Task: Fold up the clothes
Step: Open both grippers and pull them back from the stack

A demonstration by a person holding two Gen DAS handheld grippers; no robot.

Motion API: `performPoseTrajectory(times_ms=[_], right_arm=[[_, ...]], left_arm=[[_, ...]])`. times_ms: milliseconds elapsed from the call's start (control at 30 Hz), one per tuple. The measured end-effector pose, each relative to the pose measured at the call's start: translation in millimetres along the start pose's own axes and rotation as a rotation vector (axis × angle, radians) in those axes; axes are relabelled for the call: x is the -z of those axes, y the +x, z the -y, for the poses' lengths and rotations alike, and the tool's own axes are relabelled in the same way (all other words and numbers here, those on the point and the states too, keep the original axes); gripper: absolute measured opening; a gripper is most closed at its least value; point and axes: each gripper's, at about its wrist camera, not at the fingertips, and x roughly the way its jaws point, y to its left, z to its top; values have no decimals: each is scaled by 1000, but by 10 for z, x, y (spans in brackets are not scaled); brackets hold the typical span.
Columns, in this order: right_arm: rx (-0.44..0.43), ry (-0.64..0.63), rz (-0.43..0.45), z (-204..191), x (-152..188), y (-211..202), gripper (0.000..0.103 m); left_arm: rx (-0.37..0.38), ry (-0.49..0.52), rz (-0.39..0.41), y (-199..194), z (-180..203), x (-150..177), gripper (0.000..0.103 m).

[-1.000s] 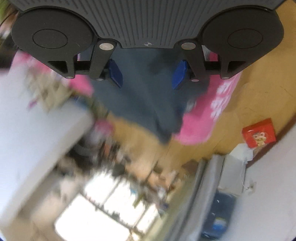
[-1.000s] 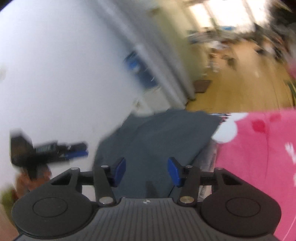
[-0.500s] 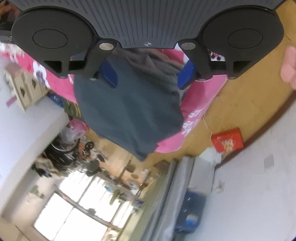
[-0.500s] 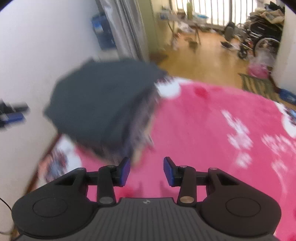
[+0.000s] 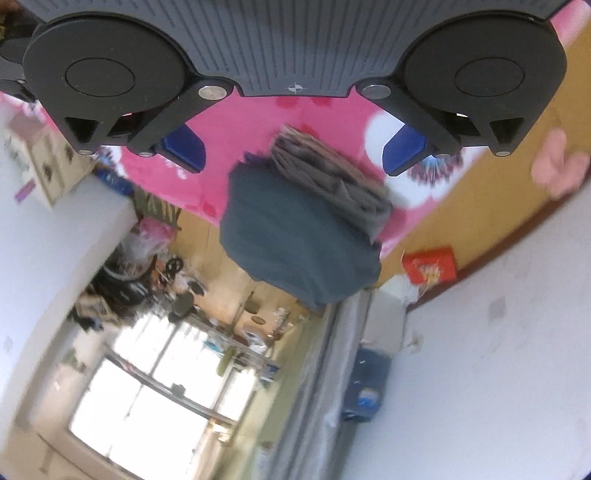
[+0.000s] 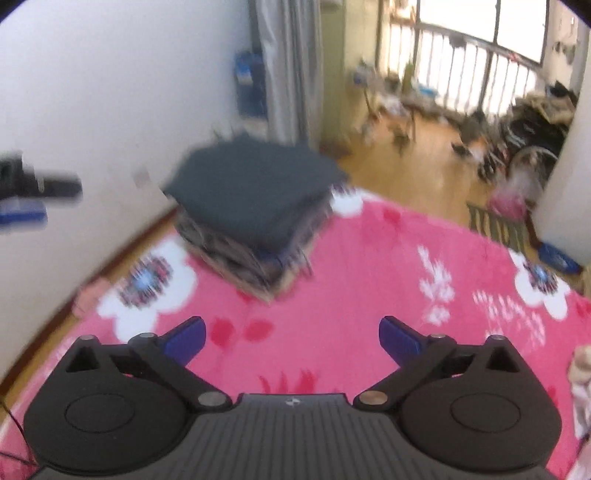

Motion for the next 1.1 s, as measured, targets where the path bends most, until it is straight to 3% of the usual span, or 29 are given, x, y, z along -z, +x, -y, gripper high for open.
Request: performPoseTrajectory(times_ms=[267,433,633,867,1100], right_arm=[[61,-40,83,-206,74,-520,103],[131,-19,153,-338,180,-776,103],[182,22,199,-483,154,-1012,103],[226,-45,232,-714,108,-1136,103],[300,-49,163,-812,124,-1019,103]], left_arm=[[-119,-87,28,-424,38,283,103],[-207,-29,87,-647,129,353,103],[-285,32,79,-817,198,365,103],[-306,68,157,-997,230,486,103],[-320,76,72,-948,213,583,103]])
